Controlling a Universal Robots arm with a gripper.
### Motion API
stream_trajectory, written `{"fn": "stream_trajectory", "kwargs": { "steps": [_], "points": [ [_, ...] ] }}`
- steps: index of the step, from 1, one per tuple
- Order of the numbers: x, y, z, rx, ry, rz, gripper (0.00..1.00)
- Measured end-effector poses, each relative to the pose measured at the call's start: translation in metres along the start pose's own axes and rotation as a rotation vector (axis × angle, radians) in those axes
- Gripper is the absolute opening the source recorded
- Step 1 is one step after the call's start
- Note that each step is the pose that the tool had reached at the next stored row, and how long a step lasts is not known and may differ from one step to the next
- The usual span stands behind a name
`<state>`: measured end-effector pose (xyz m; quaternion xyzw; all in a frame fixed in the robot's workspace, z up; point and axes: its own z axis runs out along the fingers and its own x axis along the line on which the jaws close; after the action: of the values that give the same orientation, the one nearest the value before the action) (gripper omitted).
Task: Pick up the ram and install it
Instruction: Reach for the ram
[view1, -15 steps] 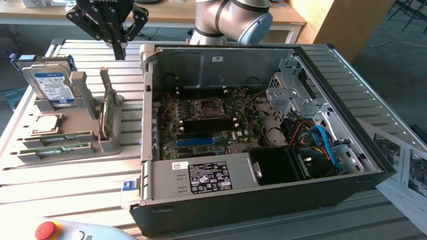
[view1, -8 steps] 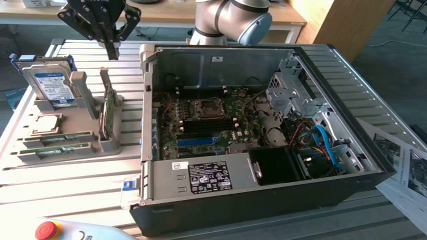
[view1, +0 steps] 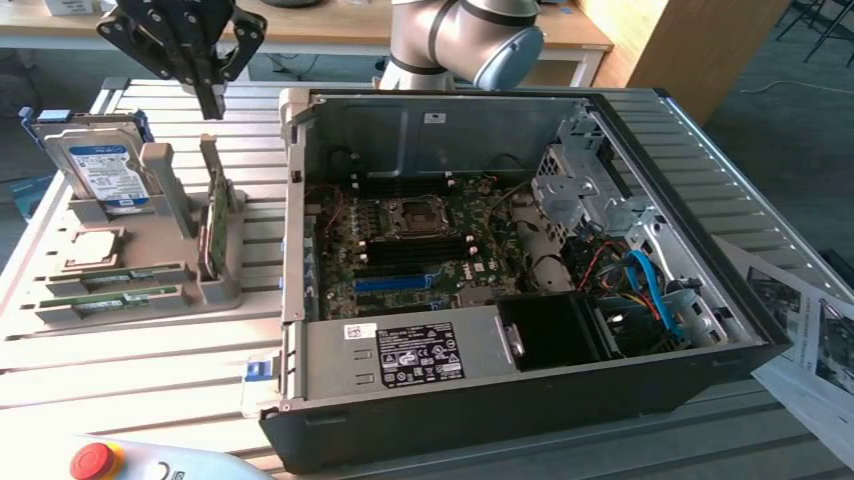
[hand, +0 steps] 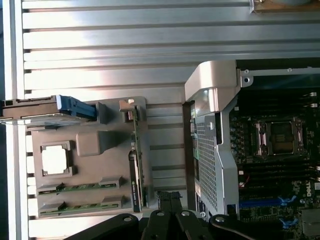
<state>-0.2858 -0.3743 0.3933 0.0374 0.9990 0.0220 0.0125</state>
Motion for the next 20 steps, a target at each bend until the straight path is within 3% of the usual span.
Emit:
{"fn": "stream_trajectory", "kwargs": {
  "steps": [20],
  "points": [
    [0.032, -0.0009, -0.0008, -0.0001, 0.0000, 0.000, 0.10]
  ]
}}
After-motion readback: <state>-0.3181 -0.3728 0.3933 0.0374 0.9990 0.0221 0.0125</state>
